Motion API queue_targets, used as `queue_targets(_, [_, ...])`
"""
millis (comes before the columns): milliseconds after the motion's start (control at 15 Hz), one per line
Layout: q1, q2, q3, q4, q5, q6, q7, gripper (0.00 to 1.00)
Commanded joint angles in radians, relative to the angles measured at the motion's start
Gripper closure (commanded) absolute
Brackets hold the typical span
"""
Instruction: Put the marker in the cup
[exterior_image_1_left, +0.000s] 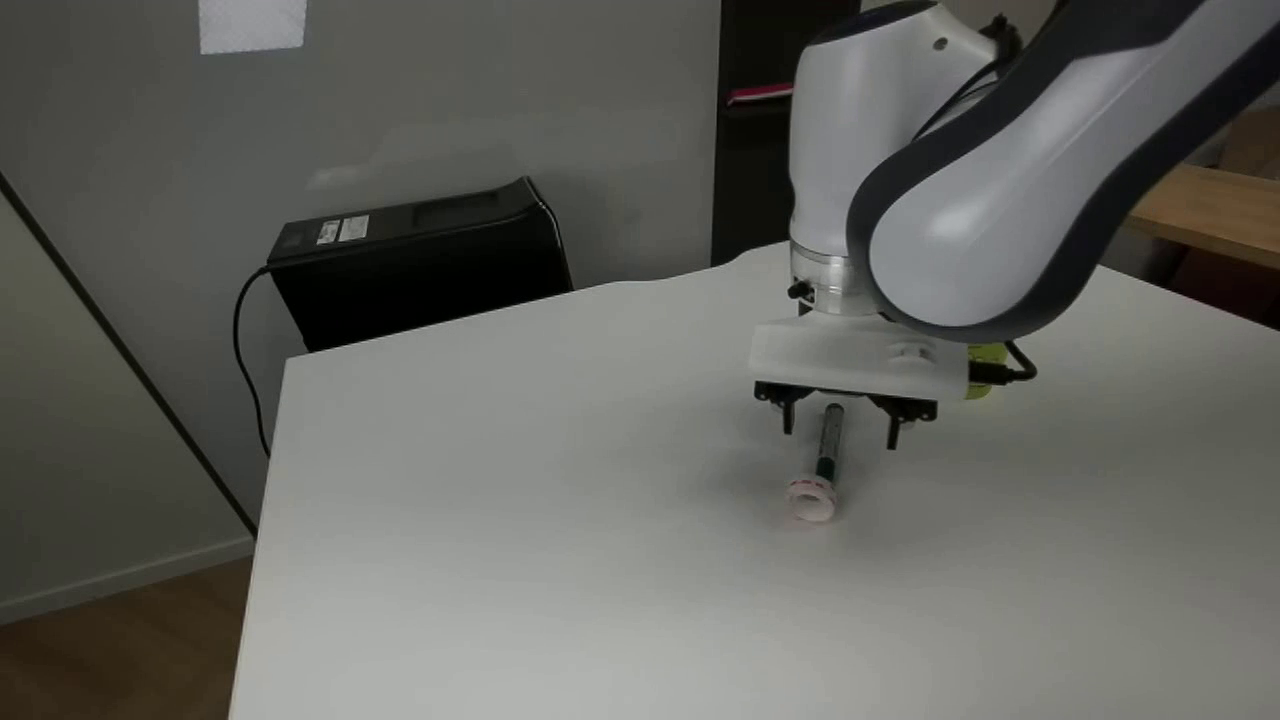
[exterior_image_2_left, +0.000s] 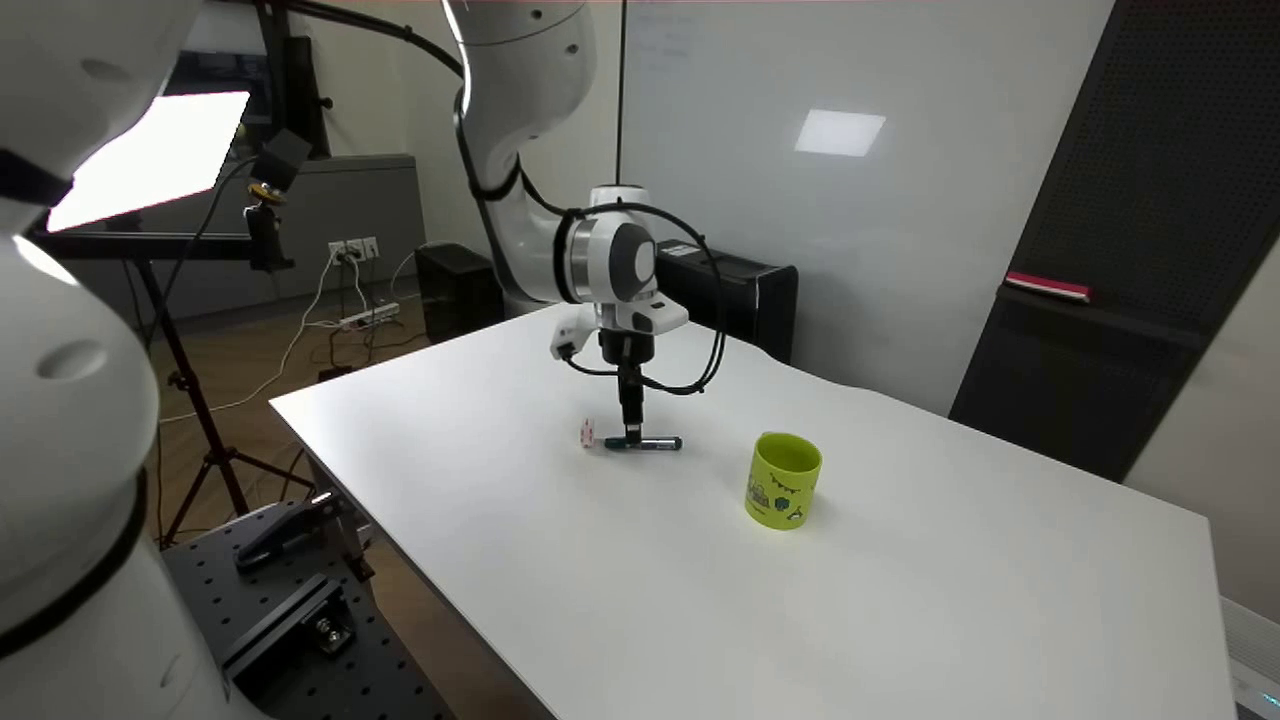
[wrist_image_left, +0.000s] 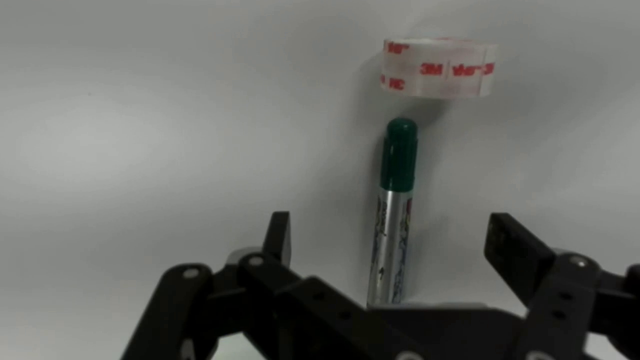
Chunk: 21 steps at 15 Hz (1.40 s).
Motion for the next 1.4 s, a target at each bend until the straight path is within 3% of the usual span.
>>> queue_targets(0, [-0.008,0.061,0.006,0.077,0.037,-0.012,-0.068,0.00])
queue_targets(867, [0.013,0.140,0.013,0.146,0.132,-0.049,-0.111,0.00])
queue_targets(933, [0.015,0.141,0.011,0.148,0.135,-0.049,-0.109,0.25])
queue_targets(1000, [0.015,0.143,0.011,0.150,0.138,-0.050,-0.109,0.25])
queue_targets(1333, [0.017,0.148,0.008,0.170,0.148,-0.062,-0.104,0.61])
